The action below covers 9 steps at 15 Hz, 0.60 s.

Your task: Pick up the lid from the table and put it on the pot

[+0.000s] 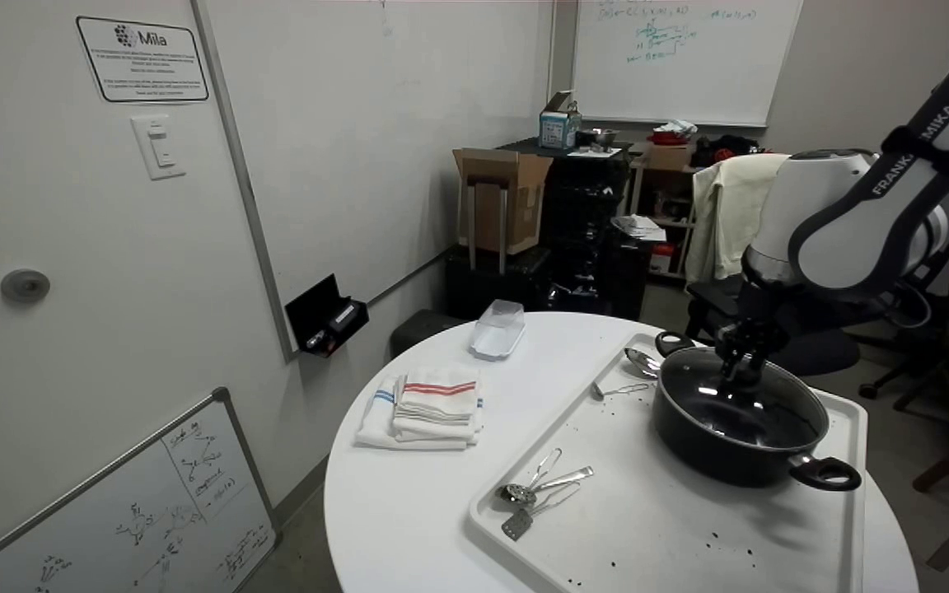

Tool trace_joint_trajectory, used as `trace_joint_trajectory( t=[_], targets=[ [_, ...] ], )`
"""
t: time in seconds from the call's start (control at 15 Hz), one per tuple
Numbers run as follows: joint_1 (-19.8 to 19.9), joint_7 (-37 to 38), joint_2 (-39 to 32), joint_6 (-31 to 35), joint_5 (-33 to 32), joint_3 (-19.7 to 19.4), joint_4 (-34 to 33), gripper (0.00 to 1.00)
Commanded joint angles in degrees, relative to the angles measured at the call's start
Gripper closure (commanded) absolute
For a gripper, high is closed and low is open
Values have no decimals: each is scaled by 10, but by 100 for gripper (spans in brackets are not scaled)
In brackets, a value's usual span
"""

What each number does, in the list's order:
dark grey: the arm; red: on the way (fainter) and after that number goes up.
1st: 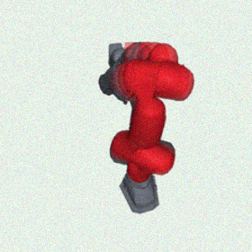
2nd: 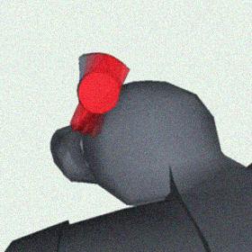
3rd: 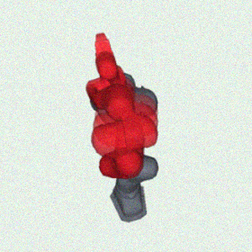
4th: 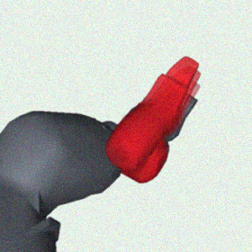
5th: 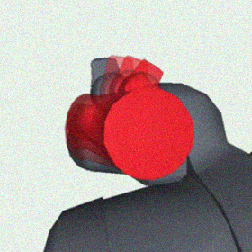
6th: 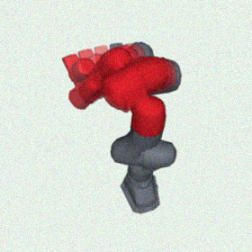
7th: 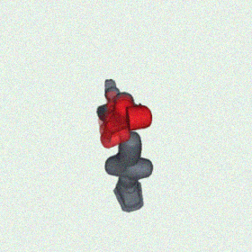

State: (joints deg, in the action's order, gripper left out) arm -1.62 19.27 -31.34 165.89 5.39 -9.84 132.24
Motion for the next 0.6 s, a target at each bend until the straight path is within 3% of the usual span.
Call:
trace_joint_trajectory(
  t=[0.0, 0.07, 0.13, 0.2, 0.4, 0.53],
  targets=[
    [7, 0, 4, -22, 17, 7, -8, 75],
    [9, -1, 4, -23, 19, 9, -8, 57],
    [12, -2, 6, -25, 23, 12, -8, 25],
    [15, -4, 9, -24, 27, 15, -6, 24],
    [18, -7, 20, -17, 37, 22, 2, 3],
    [19, -11, 34, -15, 39, 27, 12, 0]
  ],
)
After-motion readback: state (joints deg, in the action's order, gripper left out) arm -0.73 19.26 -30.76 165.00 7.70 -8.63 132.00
